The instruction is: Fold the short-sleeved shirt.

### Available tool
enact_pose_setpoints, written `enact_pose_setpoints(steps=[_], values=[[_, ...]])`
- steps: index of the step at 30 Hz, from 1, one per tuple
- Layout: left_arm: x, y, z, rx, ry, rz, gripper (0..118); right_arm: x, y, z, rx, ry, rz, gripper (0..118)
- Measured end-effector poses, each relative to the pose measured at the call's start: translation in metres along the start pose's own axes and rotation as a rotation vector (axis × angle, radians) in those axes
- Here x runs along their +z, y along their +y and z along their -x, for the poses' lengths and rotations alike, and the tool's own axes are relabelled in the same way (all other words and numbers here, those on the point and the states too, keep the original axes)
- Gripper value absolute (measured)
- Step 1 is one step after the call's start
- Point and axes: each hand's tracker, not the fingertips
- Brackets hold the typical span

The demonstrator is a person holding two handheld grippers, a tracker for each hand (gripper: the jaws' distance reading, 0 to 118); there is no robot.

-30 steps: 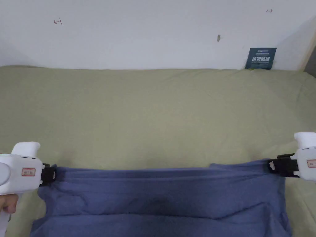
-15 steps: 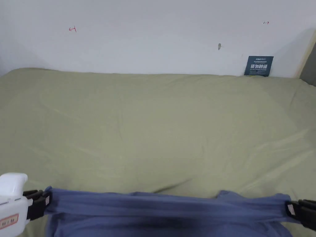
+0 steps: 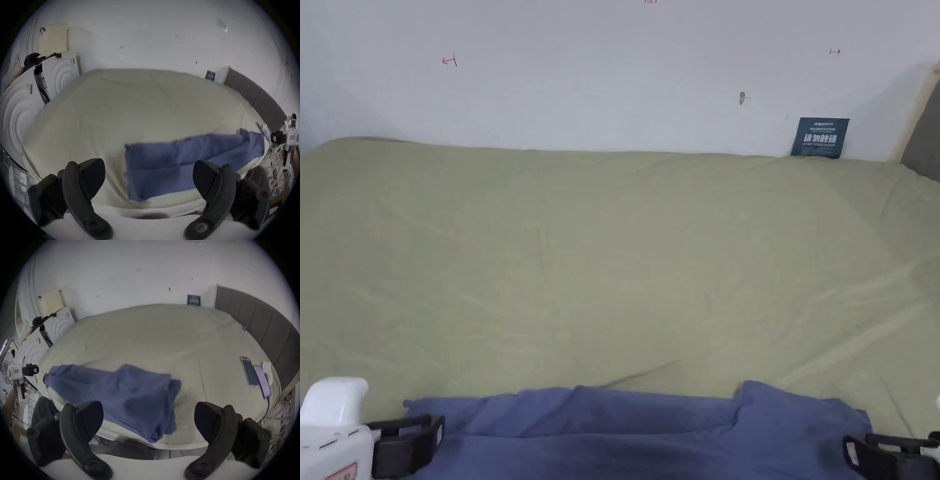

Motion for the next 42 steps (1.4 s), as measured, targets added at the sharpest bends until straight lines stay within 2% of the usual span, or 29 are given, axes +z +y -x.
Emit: enact_pose_setpoints(steps=[2,3,5,6,7,8,10,11,13,16,19,22,25,29,32,35,37,41,42], values=[[0.008,0.015,-0.021,0.010,-0.002,-0.056,106,0.011,0.016,0.023,0.002,0.015,-0.091,112],[0.016,0.025,-0.035,-0.010,-0.013,-0.102,100,0.015,0.021,0.031,0.016,0.015,-0.143,104],[0.031,0.042,-0.063,-0.035,-0.019,-0.231,83,0.030,0.040,0.068,0.077,-0.005,-0.287,64],[0.039,0.049,-0.080,-0.041,-0.015,-0.289,71,0.036,0.047,0.086,0.102,-0.017,-0.355,56],[0.048,0.054,-0.097,-0.053,-0.003,-0.363,37,0.045,0.054,0.108,0.114,-0.027,-0.436,40],[0.055,0.056,-0.114,-0.076,0.027,-0.438,0,0.052,0.060,0.126,0.096,-0.041,-0.501,15],[0.059,0.055,-0.135,-0.110,0.100,-0.540,0,0.062,0.062,0.153,0.058,-0.080,-0.601,2],[0.066,0.051,-0.141,-0.103,0.118,-0.601,0,0.068,0.061,0.165,0.052,-0.099,-0.660,2],[0.068,0.053,-0.149,-0.096,0.115,-0.575,0,0.076,0.059,0.177,0.043,-0.109,-0.722,2],[0.071,0.049,-0.149,-0.108,0.122,-0.611,0,0.083,0.057,0.186,0.026,-0.088,-0.734,2],[0.078,0.048,-0.161,-0.160,0.140,-0.630,0,0.085,0.057,0.192,0.053,-0.132,-0.752,2],[0.077,0.050,-0.157,-0.154,0.138,-0.619,0,0.086,0.055,0.198,0.071,-0.163,-0.773,2],[0.076,0.059,-0.131,-0.054,-0.089,-0.491,0,0.089,0.055,0.206,0.091,-0.167,-0.786,2],[0.045,0.071,-0.060,0.084,-0.376,-0.159,0,0.087,0.049,0.217,0.121,-0.170,-0.796,2],[0.011,0.062,0.000,0.149,-0.398,0.033,0,0.084,0.045,0.223,0.138,-0.179,-0.800,2],[-0.031,0.042,0.061,0.335,-0.447,0.234,0,0.079,0.045,0.229,0.141,-0.178,-0.785,2],[-0.052,0.028,0.095,0.454,-0.406,0.277,0,0.074,0.045,0.233,0.152,-0.185,-0.762,2],[-0.080,0.009,0.138,0.482,-0.386,0.368,0,0.065,0.041,0.239,0.135,-0.177,-0.721,2],[-0.075,0.007,0.127,0.482,-0.400,0.393,0,0.063,0.040,0.239,0.121,-0.165,-0.708,2]])
